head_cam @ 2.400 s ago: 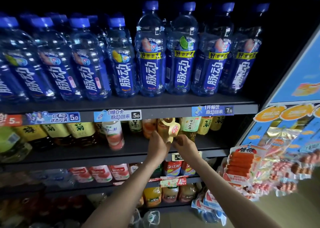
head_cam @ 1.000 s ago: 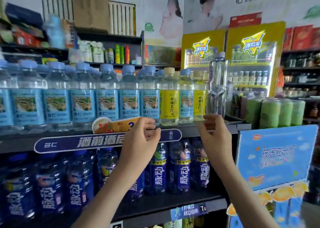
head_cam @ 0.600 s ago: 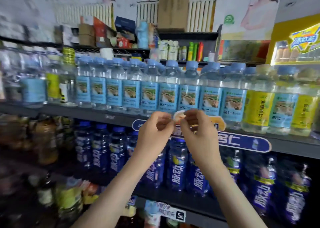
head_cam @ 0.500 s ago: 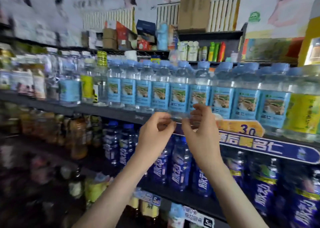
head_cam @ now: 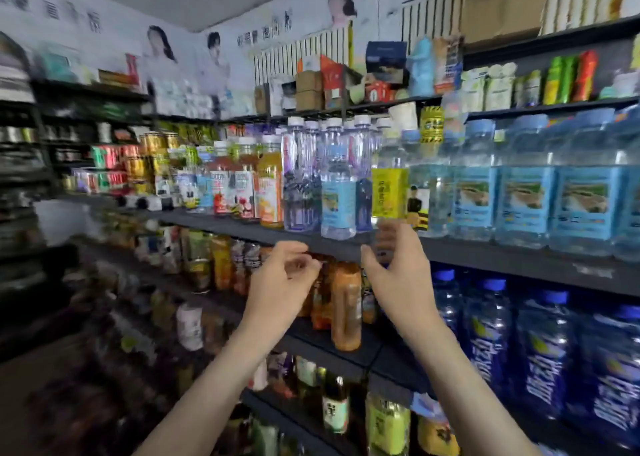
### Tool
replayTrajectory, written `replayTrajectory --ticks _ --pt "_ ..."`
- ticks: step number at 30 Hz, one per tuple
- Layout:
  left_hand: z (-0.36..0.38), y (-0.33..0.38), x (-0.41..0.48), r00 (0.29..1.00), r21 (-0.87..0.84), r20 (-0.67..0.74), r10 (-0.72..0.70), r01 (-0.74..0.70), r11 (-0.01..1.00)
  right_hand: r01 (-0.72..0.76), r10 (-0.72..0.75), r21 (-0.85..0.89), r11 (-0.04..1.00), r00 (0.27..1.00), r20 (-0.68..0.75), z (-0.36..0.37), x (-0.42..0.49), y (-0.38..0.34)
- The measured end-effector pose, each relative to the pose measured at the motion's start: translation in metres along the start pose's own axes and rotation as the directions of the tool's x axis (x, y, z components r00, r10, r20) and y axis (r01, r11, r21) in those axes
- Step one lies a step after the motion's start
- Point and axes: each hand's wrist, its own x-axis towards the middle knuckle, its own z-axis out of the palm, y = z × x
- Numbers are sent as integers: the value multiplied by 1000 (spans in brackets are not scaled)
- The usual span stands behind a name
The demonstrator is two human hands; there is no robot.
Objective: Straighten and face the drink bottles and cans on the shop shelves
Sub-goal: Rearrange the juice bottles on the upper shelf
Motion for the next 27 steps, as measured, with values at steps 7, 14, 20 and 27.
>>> replayTrajectory --ticks 7,14,20,27 --pt "-61 -70 61 999 8 -29 29 -28 1000 13 -15 29 999 998 57 117 20 -15" --pt "-111 -158 128 995 77 -97 3 5 997 48 -58 93 994 993 107 251 57 -14" --pt "-184 -220 198 988 173 -154 8 19 985 49 -89 196 979 976 200 382 96 -26" --pt "-296 -314 270 971 208 -237 -30 80 975 67 -113 176 982 958 264 538 122 -43"
